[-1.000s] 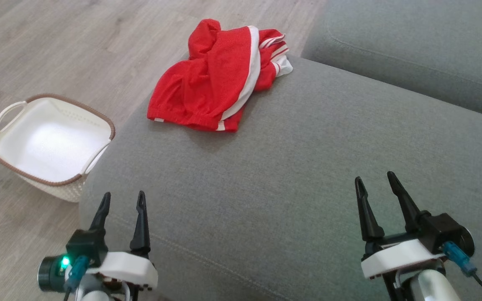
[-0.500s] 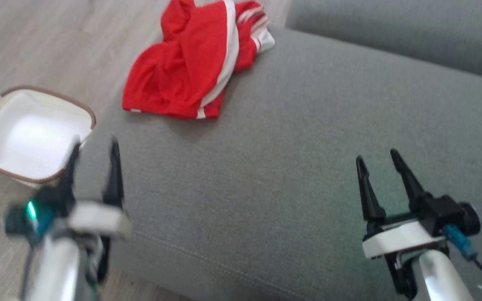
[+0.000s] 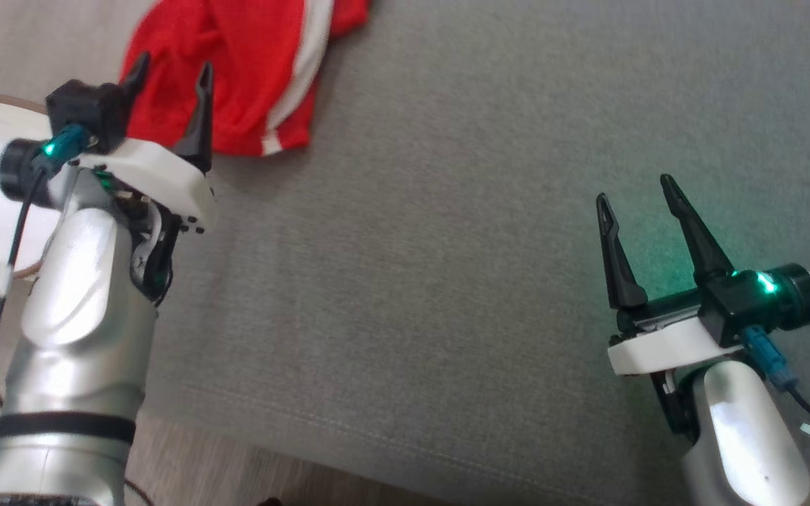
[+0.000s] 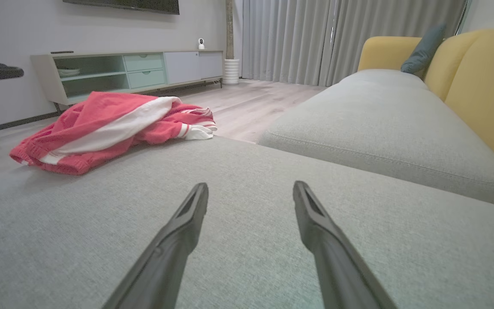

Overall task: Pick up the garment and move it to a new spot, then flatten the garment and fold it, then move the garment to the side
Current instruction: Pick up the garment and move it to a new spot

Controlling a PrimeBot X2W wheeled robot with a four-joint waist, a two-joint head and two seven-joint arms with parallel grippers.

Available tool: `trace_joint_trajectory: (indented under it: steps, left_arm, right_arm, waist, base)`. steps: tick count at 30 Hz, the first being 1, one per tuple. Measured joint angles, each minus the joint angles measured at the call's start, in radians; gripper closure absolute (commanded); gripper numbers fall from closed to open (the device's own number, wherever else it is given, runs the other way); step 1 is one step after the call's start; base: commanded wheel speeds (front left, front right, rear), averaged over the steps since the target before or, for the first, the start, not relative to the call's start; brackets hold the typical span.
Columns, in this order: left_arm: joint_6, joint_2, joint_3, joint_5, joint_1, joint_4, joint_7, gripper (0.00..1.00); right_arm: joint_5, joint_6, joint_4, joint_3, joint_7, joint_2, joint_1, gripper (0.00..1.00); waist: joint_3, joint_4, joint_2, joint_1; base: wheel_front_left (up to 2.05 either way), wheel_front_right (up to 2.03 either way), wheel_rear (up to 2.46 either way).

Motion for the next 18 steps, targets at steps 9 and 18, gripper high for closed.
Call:
trace_joint_trajectory:
  steps: [9, 18]
  left_arm:
    - [-0.011, 0.005, -0.129, -0.147, -0.108, 0.259, 0.029, 0.00]
    - [-0.011, 0.014, -0.195, -0.219, -0.163, 0.393, -0.004, 0.75]
  right_arm:
    - [-0.044, 0.000, -0.049, -0.015, 0.007, -0.002, -0.012, 0.00]
    - [-0.050, 0.000, -0.057, -0.014, 0.014, -0.002, -0.012, 0.00]
  waist:
    - [0.115, -0.057, 0.0000, 0.0000]
    - [0.146, -0.074, 0.0000, -0.0002]
  base:
    - [0.00, 0.00, 0.00]
    - [0.00, 0.00, 0.00]
